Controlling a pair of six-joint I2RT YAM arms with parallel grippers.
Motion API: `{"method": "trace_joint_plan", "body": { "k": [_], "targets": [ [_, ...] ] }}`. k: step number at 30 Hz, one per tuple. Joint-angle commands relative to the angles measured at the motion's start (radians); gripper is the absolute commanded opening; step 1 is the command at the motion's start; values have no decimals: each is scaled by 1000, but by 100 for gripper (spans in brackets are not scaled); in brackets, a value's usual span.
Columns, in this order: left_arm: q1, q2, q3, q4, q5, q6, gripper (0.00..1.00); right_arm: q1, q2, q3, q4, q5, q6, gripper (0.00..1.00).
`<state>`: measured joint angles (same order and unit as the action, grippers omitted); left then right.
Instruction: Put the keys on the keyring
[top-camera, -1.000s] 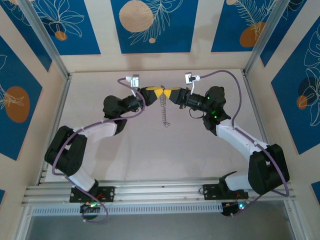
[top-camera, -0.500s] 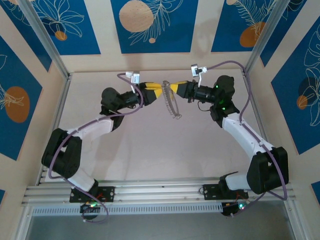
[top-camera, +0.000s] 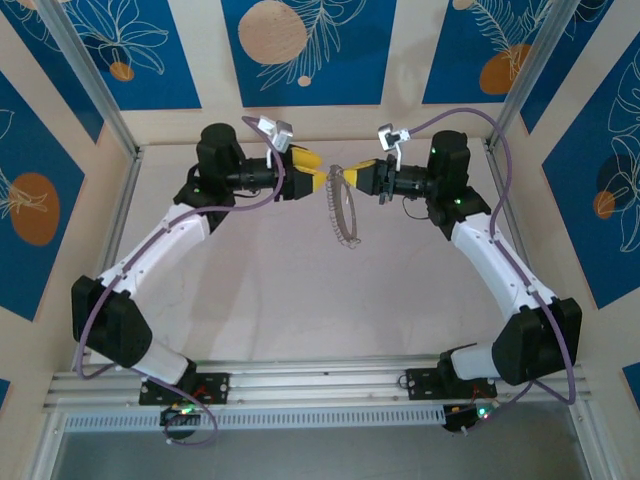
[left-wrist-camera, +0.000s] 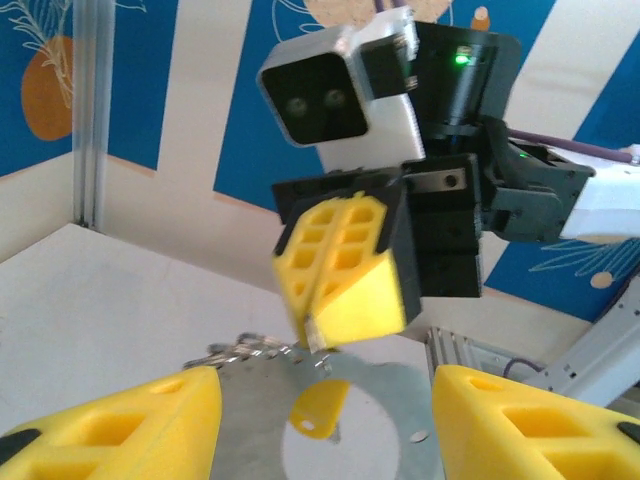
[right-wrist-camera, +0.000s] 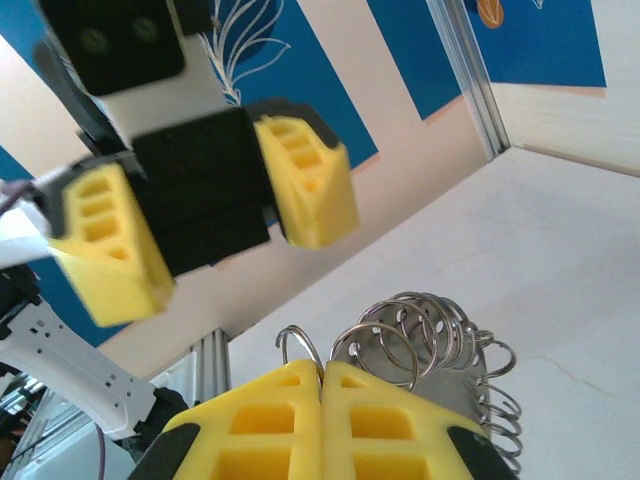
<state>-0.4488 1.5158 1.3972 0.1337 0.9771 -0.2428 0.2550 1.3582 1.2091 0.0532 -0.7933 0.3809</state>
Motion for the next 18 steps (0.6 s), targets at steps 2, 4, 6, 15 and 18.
{"method": "trace_joint_plan", "body": {
  "k": [2,4,6,15,18],
  "targets": [
    [9,60,122,-275,84,165,58,1,20,46,-106,-7,-106,0],
    [9,81,166,-333,103,192,58,4,27,50,-117,-7,-117,0],
    [9,102,202,-392,109,220,56,9,30,53,-125,-8,-125,0],
    [6,148,249,-475,112,253,49,41,50,72,-153,1,-149,0],
    [4,155,249,-482,118,255,46,52,59,84,-162,6,-155,0]
  ]
}}
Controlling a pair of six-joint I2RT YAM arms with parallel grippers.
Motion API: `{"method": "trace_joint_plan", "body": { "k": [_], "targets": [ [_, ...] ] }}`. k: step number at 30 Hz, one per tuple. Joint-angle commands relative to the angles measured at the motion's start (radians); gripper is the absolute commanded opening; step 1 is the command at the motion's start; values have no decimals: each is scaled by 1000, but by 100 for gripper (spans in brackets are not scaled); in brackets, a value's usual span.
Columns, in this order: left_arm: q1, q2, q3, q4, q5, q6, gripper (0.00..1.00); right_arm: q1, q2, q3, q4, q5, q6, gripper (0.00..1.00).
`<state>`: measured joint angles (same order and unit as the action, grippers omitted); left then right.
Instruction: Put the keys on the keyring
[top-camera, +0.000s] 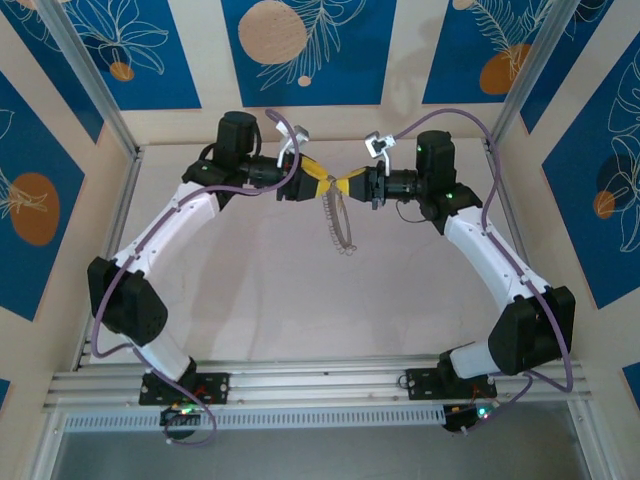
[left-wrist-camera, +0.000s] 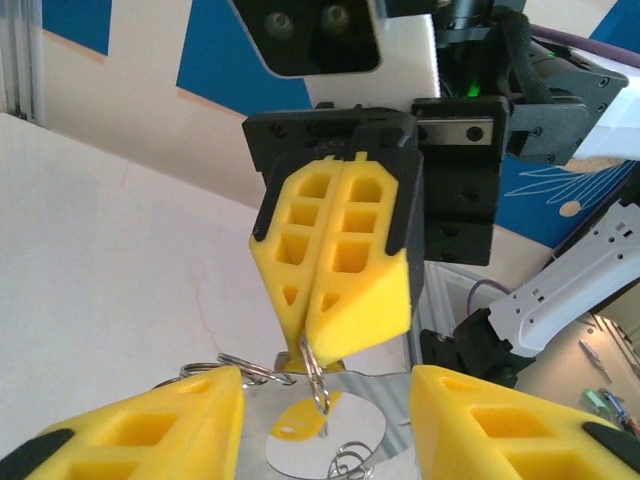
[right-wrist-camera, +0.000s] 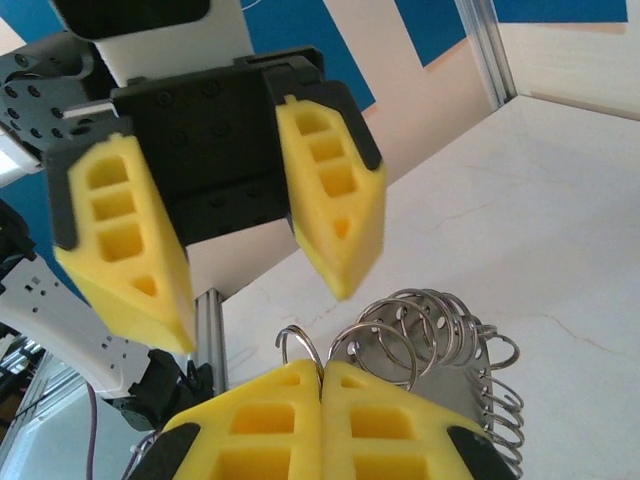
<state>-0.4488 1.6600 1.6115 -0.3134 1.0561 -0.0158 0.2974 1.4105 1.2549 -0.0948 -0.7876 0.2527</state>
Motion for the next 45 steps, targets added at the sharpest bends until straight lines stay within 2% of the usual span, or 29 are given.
{"method": "trace_joint_plan", "body": {
  "k": [1,14,25,29,32,35,36,39,41,45],
  "targets": [
    [3,13,34,-40,41,31,45,13,8,40,-18,2,-29,0],
    [-2,30,28,-52,39,48,34,23,30,48,-16,12,-27,0],
    [-13,49,27,-39,31,44,18,23,30,41,-8,15,-23,0],
    [-18,53,25,-18,27,33,11,23,31,39,-2,11,-20,0],
    [-24,50,12,9,13,24,0,21,27,39,0,9,-16,0],
    [-27,33,-36,100,-13,-18,0,7,15,32,13,6,12,0],
    [-26,23,-62,151,-21,-44,0,-6,5,21,30,6,32,4],
    [-27,1,-123,284,-16,-119,0,-68,-59,-58,145,-1,141,24],
    [-27,-14,-167,395,-14,-186,0,-105,-106,-122,229,-1,213,32],
    [-27,-45,-265,642,-25,-340,0,-136,-196,-237,321,39,292,38]
  ]
}}
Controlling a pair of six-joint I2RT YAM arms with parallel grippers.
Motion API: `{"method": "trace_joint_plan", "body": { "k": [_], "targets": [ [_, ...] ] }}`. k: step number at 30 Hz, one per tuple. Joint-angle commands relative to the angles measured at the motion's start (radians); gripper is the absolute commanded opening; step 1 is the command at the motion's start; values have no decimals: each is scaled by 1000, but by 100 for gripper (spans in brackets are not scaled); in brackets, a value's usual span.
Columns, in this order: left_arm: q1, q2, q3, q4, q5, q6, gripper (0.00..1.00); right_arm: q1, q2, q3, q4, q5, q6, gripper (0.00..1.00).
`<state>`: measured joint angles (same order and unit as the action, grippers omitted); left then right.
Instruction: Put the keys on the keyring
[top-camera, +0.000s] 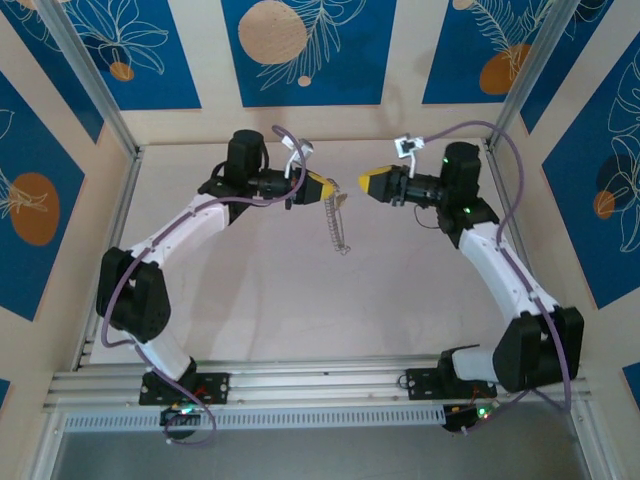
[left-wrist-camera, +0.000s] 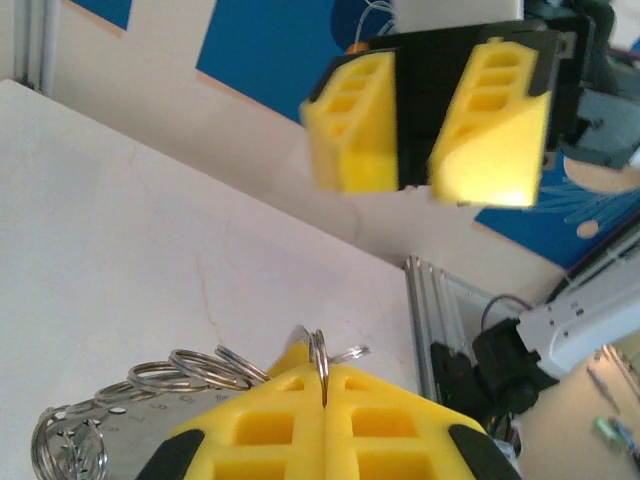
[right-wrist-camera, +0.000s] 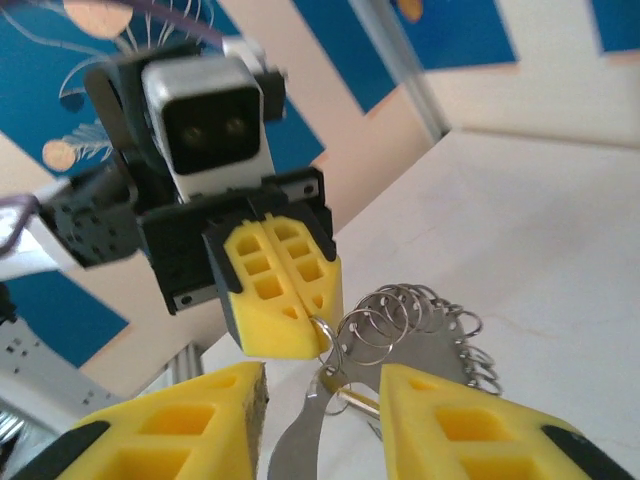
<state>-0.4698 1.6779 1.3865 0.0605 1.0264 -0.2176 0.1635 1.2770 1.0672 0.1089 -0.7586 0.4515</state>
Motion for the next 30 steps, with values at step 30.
{"method": "trace_joint_plan", "body": {
  "k": [30],
  "targets": [
    [-22,-78,-225,898,13,-588,0,155,32,-153,358,53,82,54]
  ]
}}
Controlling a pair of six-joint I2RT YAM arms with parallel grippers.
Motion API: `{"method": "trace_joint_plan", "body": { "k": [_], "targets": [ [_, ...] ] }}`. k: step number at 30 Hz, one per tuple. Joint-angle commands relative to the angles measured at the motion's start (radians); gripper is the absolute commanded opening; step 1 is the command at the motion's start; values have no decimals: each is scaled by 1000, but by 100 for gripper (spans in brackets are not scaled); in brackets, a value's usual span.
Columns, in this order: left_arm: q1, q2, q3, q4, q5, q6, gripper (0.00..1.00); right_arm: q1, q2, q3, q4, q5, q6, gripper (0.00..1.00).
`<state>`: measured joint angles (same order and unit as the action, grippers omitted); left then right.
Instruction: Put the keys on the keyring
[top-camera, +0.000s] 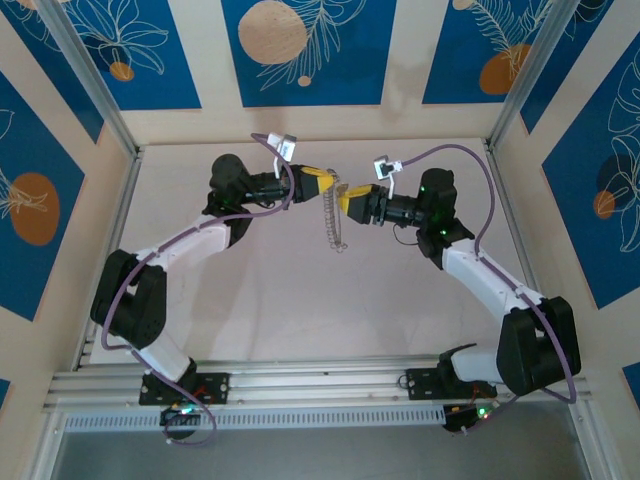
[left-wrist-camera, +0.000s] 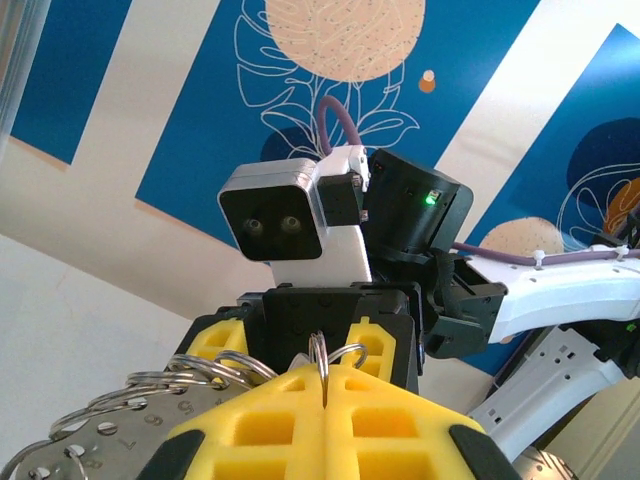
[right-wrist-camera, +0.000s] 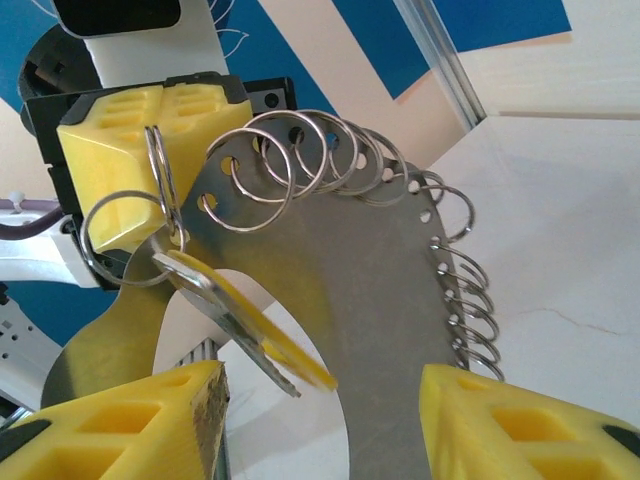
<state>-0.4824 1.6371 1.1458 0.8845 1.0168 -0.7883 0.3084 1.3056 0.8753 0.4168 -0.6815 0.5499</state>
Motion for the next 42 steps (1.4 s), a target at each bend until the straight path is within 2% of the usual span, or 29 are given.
{"method": "trace_joint_plan", "body": {
  "k": [1,5,9,11,16,22,34,42],
  "targets": [
    [-10,-37,14,74,23,-19,0,11,3,39,54,-26,-16,54],
    [-11,-37,14,81,27,-26,0,13,3,40,72,-42,-13,54],
    [-13,-33,14,83,28,-28,0,17,1,42,86,-65,-7,49],
    [-13,-31,14,85,30,-30,0,19,0,44,90,-81,-4,43],
    [-14,-28,14,87,34,-32,0,19,-10,38,98,-99,3,21],
    [-14,-30,10,90,33,-33,0,17,-30,33,79,-106,-1,1],
    [-13,-47,2,109,2,-28,0,24,-40,-6,17,-97,-26,0],
    [-13,-57,-11,120,-15,-25,0,85,-7,11,5,-84,-38,0]
  ]
}}
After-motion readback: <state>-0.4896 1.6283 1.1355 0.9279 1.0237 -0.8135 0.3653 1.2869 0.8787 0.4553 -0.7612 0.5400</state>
